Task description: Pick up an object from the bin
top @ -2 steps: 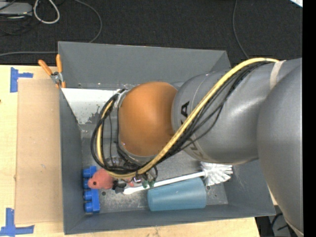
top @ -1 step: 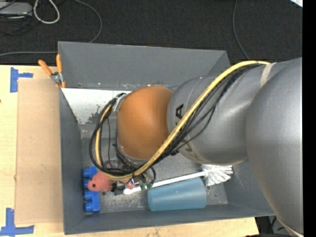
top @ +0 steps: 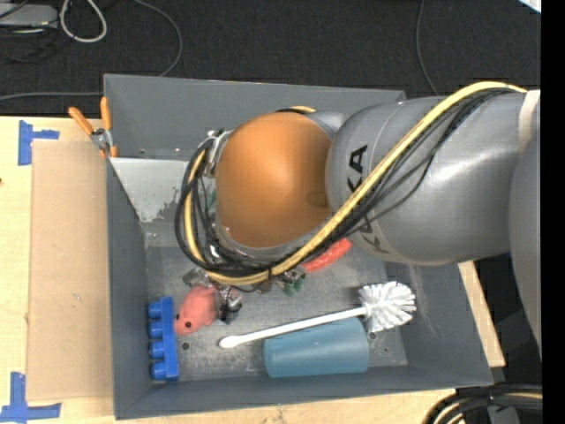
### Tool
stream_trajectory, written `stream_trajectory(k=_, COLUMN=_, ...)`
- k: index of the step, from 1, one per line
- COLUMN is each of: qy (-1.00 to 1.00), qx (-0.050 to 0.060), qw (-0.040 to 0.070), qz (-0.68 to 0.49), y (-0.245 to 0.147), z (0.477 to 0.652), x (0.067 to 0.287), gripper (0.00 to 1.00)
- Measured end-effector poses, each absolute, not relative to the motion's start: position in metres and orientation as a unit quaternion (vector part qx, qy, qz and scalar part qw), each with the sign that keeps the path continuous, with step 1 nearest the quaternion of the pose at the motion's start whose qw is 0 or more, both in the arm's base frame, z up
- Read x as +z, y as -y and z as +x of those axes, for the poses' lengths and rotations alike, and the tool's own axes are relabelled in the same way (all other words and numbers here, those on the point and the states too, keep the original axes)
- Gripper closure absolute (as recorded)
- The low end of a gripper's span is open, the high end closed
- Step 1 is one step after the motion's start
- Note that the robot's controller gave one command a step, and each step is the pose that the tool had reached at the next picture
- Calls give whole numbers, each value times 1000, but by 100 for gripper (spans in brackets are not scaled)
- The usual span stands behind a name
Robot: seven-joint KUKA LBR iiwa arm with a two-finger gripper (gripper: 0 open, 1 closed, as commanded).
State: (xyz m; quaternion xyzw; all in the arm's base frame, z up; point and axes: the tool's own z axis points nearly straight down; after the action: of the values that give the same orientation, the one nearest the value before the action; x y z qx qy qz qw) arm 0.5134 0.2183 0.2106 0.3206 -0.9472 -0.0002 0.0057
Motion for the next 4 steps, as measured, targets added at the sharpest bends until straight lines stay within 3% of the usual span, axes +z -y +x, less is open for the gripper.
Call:
stream_trajectory(k=1, qy=994, qx=1, qw=6, qz=113, y=-232, z=507, x=329, gripper=100)
stream_trajectory(k=2, qy=976, qx=1, qw=8, qz=218, y=-233, z=512, x=251, gripper=100)
stream_trajectory(k=3, qy=994, qx=0, qw=5, qz=110, y=-229, z=512, x=255, gripper=100)
stream_trajectory(k=4, qy=997, qx=-1, qw=0, qz=73, y=-232, z=513, x=252, gripper=100)
